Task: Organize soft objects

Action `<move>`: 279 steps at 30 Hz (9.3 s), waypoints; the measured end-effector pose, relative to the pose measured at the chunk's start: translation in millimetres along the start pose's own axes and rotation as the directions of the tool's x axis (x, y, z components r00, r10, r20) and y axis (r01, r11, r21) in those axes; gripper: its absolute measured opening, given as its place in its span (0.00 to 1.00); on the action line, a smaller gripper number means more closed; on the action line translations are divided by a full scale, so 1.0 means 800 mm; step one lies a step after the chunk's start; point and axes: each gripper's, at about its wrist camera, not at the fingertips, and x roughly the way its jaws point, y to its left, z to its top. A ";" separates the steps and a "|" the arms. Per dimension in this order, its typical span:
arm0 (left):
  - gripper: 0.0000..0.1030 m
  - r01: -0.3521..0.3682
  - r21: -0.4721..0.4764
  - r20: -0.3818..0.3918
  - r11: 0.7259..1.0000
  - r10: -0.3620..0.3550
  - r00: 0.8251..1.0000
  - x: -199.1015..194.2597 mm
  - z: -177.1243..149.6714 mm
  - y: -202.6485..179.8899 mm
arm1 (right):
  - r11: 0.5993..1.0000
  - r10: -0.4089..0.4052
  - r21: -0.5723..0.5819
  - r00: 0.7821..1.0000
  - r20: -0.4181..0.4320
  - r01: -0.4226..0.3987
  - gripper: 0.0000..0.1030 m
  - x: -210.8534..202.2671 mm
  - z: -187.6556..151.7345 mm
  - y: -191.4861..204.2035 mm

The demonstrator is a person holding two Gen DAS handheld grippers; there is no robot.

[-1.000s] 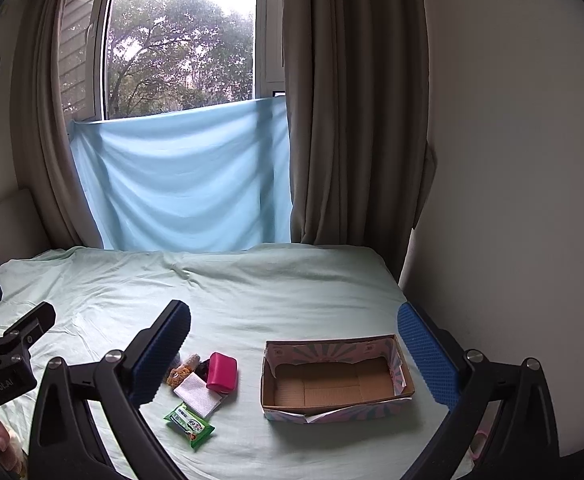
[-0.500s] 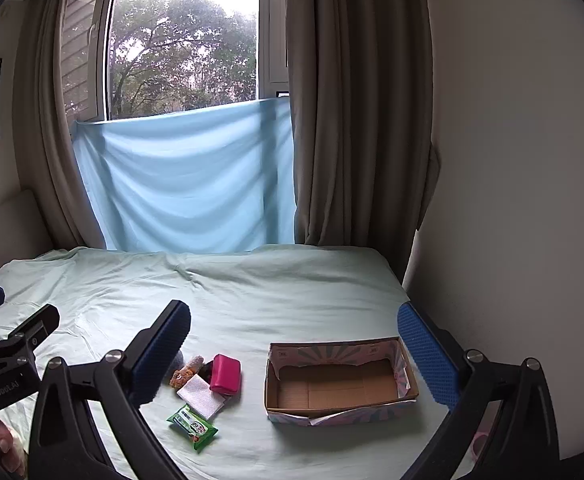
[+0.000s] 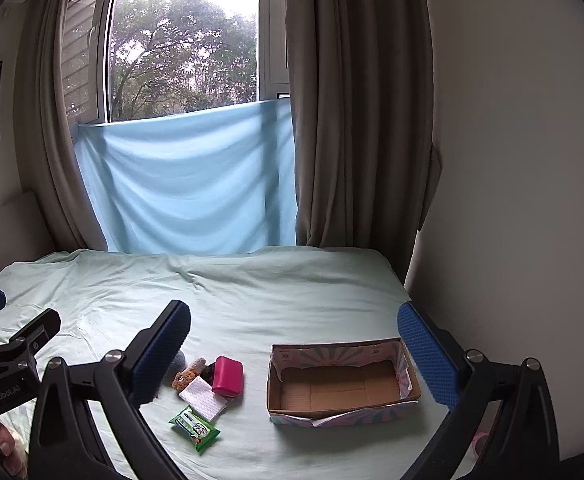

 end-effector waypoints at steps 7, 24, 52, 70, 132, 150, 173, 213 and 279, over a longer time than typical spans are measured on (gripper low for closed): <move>1.00 0.000 -0.002 0.004 1.000 0.000 1.000 -0.001 0.000 0.000 | 1.000 0.004 0.000 1.000 0.003 -0.004 1.00 -0.001 0.001 0.000; 1.00 0.001 -0.009 0.007 1.000 0.000 1.000 -0.002 0.001 0.002 | 1.000 0.007 0.001 1.000 0.000 -0.007 1.00 0.000 -0.001 0.003; 1.00 -0.022 -0.037 -0.097 0.999 0.019 0.995 0.035 -0.037 0.069 | 0.990 0.112 -0.074 0.990 -0.088 -0.119 1.00 0.035 -0.036 0.042; 1.00 0.240 0.103 -0.305 0.965 -0.199 0.931 0.251 -0.126 0.235 | 1.000 0.008 0.021 0.964 -0.266 -0.002 1.00 0.148 -0.176 0.212; 0.37 0.364 0.183 -0.460 0.913 -0.247 0.853 0.529 -0.251 0.193 | 0.943 0.152 -0.147 0.782 -0.604 -0.297 0.39 0.355 -0.375 0.269; 0.37 0.369 0.175 -0.333 0.913 -0.298 0.895 0.376 -0.085 0.127 | 0.984 0.153 -0.012 0.884 -0.442 -0.176 0.39 0.260 -0.175 0.205; 0.37 0.390 0.069 -0.377 0.918 -0.338 0.863 0.350 -0.056 -0.200 | 0.985 0.173 0.072 0.862 -0.477 -0.158 0.39 0.273 -0.083 -0.096; 1.00 0.383 0.147 -0.784 0.912 -0.129 0.608 0.536 -0.224 -0.409 | 0.947 0.292 0.313 0.603 -0.742 -0.074 0.98 0.493 -0.249 -0.268; 1.00 0.157 -0.043 -0.407 0.987 -0.161 0.899 0.279 -0.055 0.180 | 0.979 0.172 0.175 0.877 -0.449 -0.102 0.98 0.189 -0.117 0.141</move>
